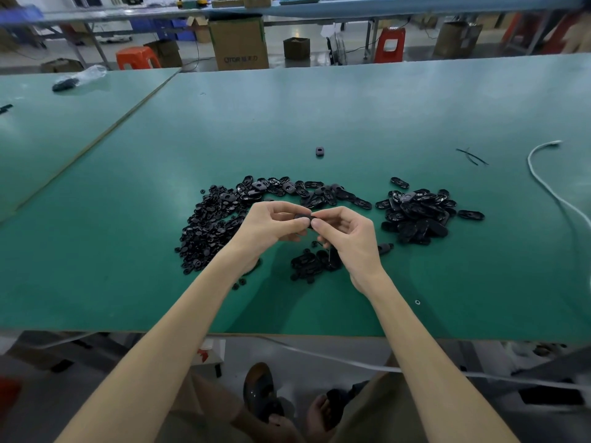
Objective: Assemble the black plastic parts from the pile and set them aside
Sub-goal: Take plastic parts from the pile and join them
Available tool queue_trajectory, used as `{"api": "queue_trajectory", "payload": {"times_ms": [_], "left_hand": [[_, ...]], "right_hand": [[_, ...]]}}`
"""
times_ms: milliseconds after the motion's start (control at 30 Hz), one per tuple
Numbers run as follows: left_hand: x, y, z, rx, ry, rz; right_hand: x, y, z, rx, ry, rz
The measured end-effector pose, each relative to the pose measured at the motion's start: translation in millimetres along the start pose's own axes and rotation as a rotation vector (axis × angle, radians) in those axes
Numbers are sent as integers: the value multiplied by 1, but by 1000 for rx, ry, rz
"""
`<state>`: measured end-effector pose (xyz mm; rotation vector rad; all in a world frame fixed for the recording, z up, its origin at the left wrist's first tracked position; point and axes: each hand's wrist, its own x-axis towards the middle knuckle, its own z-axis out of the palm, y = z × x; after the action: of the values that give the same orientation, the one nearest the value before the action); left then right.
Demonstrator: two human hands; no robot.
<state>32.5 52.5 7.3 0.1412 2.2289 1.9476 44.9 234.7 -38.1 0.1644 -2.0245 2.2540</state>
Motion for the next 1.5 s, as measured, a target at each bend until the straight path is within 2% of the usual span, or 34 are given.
{"api": "queue_trajectory", "payload": {"times_ms": [200, 400, 667, 1333, 1500], "left_hand": [[1, 1, -5, 12, -96, -27], [0, -6, -5, -255, -121, -140], [0, -12, 1, -395, -92, -184], [-2, -7, -4, -287, -125, -170], [-1, -10, -4, -307, -47, -164]], "right_hand": [[-1, 0, 0, -13, -5, -16], [1, 2, 0, -13, 10, -14], [1, 1, -1, 5, 5, -21], [0, -1, 0, 11, -32, -5], [-1, -2, 1, 8, -47, -5]]}}
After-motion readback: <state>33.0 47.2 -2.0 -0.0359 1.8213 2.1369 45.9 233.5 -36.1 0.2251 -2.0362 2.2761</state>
